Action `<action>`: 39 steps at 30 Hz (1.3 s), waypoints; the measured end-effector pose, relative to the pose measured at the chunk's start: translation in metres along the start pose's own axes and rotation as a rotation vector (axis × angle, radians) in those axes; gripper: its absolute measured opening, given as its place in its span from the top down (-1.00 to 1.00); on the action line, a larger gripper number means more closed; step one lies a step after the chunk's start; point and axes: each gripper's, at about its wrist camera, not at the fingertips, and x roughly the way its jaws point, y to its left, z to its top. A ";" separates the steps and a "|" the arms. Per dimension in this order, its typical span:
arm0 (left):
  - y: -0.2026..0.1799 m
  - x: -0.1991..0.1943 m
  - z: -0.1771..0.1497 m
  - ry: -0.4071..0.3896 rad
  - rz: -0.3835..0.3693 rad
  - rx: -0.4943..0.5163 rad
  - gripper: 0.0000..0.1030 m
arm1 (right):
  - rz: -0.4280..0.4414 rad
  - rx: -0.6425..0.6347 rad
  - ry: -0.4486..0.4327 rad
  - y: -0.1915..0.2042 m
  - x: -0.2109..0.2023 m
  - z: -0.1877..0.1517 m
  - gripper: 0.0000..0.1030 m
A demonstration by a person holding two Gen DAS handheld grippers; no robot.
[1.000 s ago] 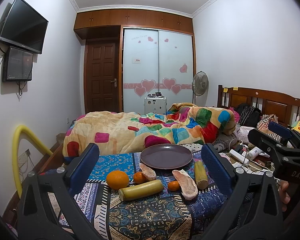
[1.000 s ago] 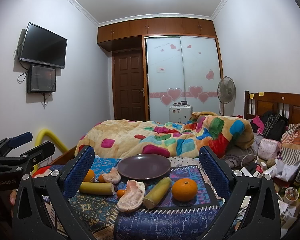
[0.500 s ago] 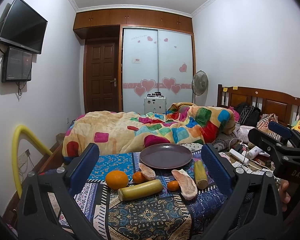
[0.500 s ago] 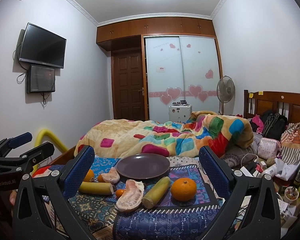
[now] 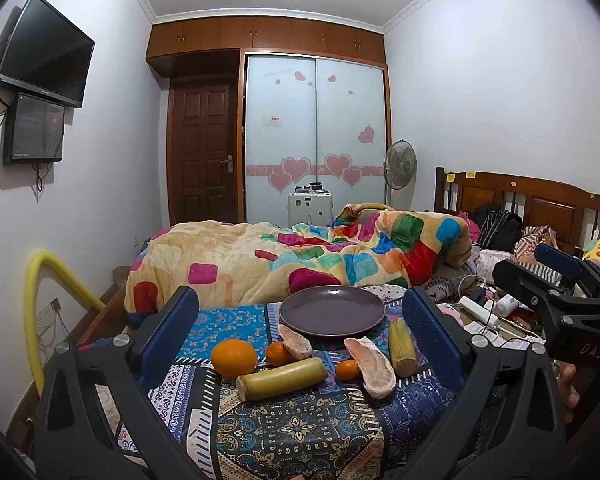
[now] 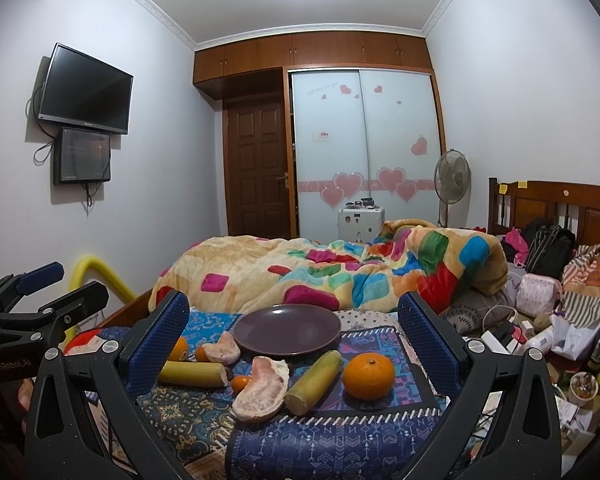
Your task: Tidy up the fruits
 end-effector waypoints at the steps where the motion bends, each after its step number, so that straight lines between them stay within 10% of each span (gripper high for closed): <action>1: 0.001 0.002 -0.001 0.001 0.003 0.000 -1.00 | -0.001 -0.001 0.001 -0.001 0.000 -0.001 -1.00; 15: 0.036 0.074 -0.026 0.212 0.022 -0.013 -1.00 | -0.113 0.004 0.243 -0.040 0.061 -0.039 -1.00; 39: 0.084 0.199 -0.077 0.577 0.075 -0.012 -0.98 | -0.050 -0.014 0.574 -0.086 0.151 -0.076 -0.88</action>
